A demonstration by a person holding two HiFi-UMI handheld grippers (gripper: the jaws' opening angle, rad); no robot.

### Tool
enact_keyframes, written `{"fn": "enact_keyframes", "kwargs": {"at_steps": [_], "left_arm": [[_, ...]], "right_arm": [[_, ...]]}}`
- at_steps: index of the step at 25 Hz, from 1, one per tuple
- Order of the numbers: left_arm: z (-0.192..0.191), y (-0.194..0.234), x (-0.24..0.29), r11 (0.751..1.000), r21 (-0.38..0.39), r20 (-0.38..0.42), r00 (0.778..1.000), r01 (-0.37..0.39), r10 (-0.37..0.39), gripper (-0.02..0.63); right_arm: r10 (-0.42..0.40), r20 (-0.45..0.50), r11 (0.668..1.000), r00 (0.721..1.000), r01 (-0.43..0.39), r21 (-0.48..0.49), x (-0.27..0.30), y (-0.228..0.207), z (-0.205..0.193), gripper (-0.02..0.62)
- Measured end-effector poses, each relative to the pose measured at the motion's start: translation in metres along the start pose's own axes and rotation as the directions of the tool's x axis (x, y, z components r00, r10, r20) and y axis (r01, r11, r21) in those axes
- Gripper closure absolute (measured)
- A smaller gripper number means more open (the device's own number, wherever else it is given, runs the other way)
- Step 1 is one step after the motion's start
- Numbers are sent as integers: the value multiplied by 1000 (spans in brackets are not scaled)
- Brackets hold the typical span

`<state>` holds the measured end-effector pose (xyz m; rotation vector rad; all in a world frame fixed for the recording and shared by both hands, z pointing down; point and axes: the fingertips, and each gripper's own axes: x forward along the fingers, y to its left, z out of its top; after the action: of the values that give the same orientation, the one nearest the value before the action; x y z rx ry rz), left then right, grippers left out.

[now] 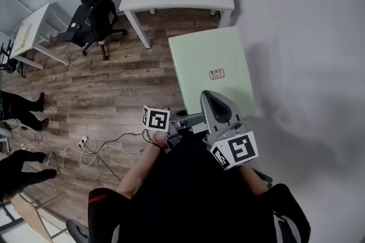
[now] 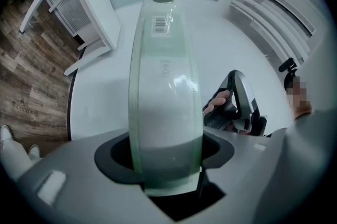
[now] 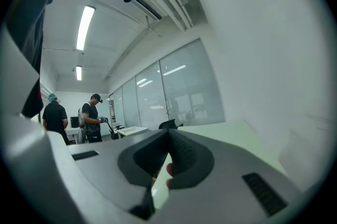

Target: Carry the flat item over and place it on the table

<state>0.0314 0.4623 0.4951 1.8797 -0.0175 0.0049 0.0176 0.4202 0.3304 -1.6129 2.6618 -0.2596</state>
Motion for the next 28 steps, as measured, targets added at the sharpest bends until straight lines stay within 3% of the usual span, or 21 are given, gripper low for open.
{"fn": "enact_keyframes", "kwargs": {"at_steps": [8,20,28], "left_arm": [[-6,-6,2,1000,-13,16,1000,-4,4,327],[0,9,-10,1000,12,32,999,3,-3,327],[-1,14,-9,998,-51,26,999,29,-28,327]], "right_arm": [[5,-7,998,1000,-5,57,-4,-4,-3,594],[2,-17,999,1000,-1,42,12,2,-14,594],[-31,-47,998,998,34,52,22,-7,-23,594]]}}
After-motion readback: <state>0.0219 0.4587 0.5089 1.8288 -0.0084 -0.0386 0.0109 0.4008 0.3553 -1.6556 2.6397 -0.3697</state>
